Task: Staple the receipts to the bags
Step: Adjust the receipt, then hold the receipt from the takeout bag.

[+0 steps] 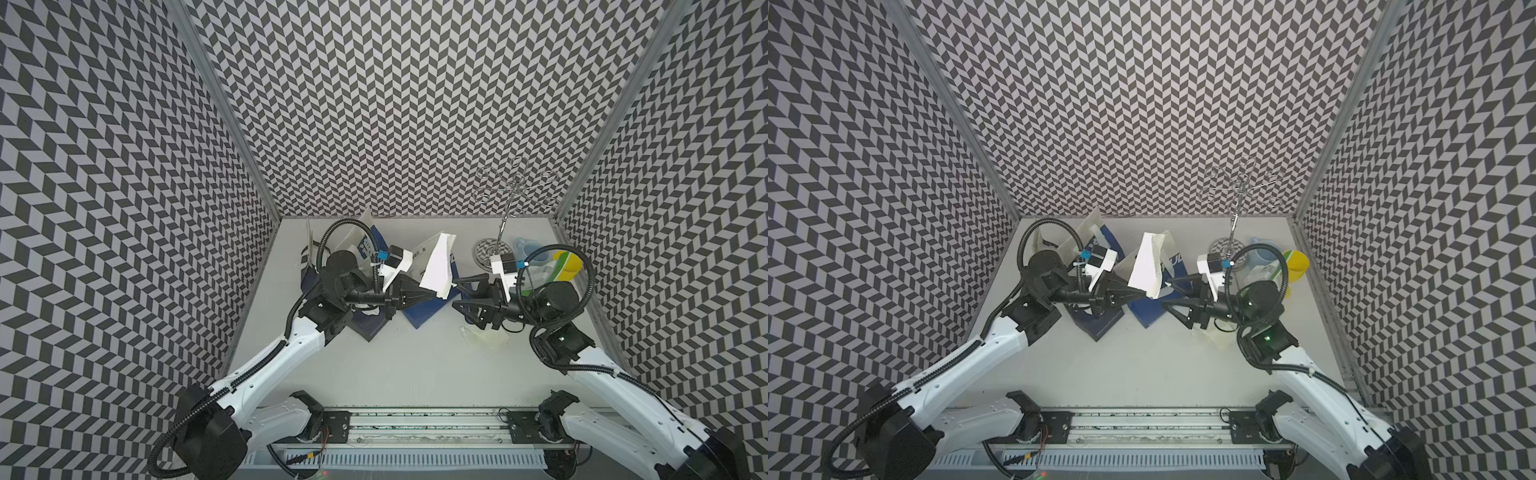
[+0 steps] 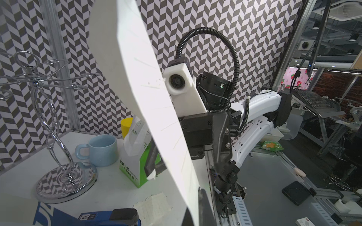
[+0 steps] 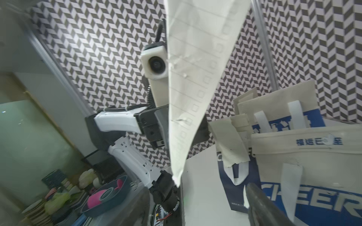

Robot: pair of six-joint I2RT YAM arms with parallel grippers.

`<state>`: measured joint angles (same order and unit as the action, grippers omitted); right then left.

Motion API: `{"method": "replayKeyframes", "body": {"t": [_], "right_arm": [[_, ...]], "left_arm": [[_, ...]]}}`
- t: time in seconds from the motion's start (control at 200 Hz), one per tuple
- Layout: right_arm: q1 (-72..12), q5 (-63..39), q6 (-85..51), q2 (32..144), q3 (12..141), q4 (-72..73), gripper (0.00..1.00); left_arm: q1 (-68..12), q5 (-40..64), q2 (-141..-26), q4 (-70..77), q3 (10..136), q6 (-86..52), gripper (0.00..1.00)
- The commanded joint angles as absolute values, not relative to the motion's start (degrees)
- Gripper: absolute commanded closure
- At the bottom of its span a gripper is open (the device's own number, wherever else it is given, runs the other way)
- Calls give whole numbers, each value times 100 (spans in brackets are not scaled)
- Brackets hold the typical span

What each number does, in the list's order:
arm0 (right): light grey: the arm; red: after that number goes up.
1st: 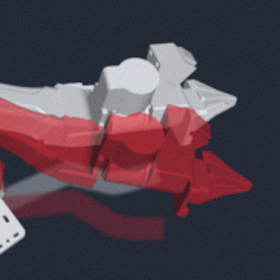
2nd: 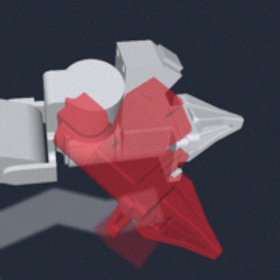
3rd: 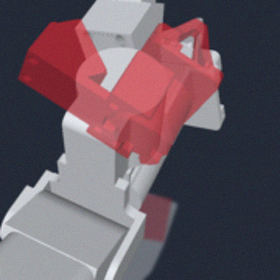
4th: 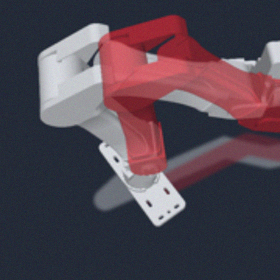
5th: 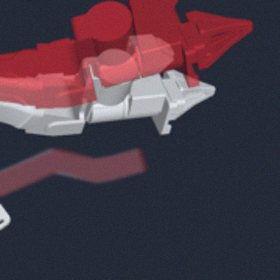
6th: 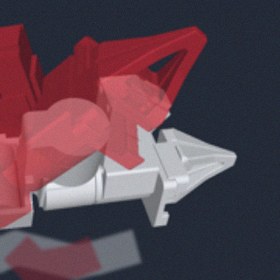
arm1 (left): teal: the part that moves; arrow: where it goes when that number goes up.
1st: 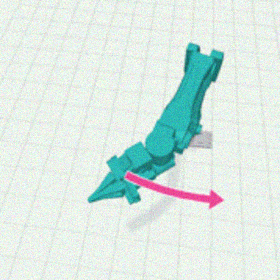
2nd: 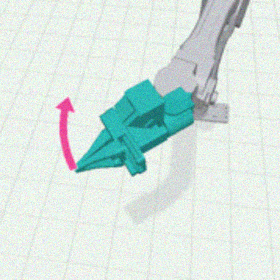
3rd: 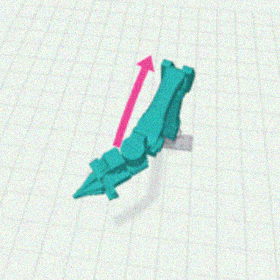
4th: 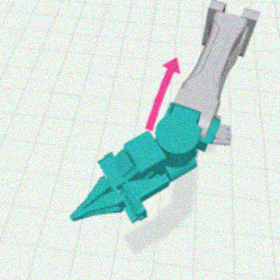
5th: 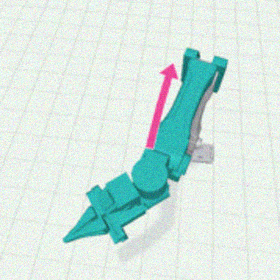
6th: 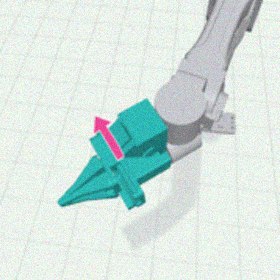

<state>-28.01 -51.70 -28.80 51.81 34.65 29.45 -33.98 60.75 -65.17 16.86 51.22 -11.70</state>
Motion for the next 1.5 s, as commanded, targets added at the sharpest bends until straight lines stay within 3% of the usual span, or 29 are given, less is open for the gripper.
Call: {"method": "replayKeyframes", "body": {"t": [0.0, 0.411, 0.506, 0.651, 0.701, 0.846, 0.911, 1.042, 1.077, 1.177, 1.492], "right_arm": [[-2830, -5828, -3047, 5162, 3664, 3613, 24], [-2855, -5317, -2980, 5727, 4259, 3541, 31], [-2861, -5317, -3084, 5823, 4358, 3663, 49], [-2865, -5097, -3166, 5816, 4329, 3691, 91], [-2865, -4789, -3082, 5782, 4307, 3512, 100], [-2870, -3835, -2705, 5876, 4307, 2911, 100], [-2872, -3303, -2530, 6040, 4403, 2505, 100], [-2941, -2600, -1853, 6523, 4788, 1468, 100], [-2988, -2434, -1688, 6653, 4859, 1281, 100], [-3262, -1910, -1179, 6990, 5077, 817, 100], [-3797, -792, -271, 7838, 5593, 107, 100]], "left_arm": [[-3374, 6354, -6547, 2112, 5071, -1342, 100], [-3682, 6442, -6627, 2049, 4964, -1275, 100], [-3709, 6383, -6675, 1938, 4977, -1221, 100], [-3709, 6065, -6706, 1698, 4982, -1047, 100], [-3709, 5763, -6720, 1528, 5022, -977, 100], [-3663, 4300, -6707, 933, 5260, -800, 98], [-3575, 3589, -6689, 723, 5382, -818, 87], [-3138, 2639, -6556, 528, 5570, -1032, 55], [-2990, 2495, -6501, 540, 5585, -1092, 53], [-2527, 2495, -6468, 727, 5609, -1248, 44], [-2294, 3590, -7406, 349, 6011, -744, 38]]}}
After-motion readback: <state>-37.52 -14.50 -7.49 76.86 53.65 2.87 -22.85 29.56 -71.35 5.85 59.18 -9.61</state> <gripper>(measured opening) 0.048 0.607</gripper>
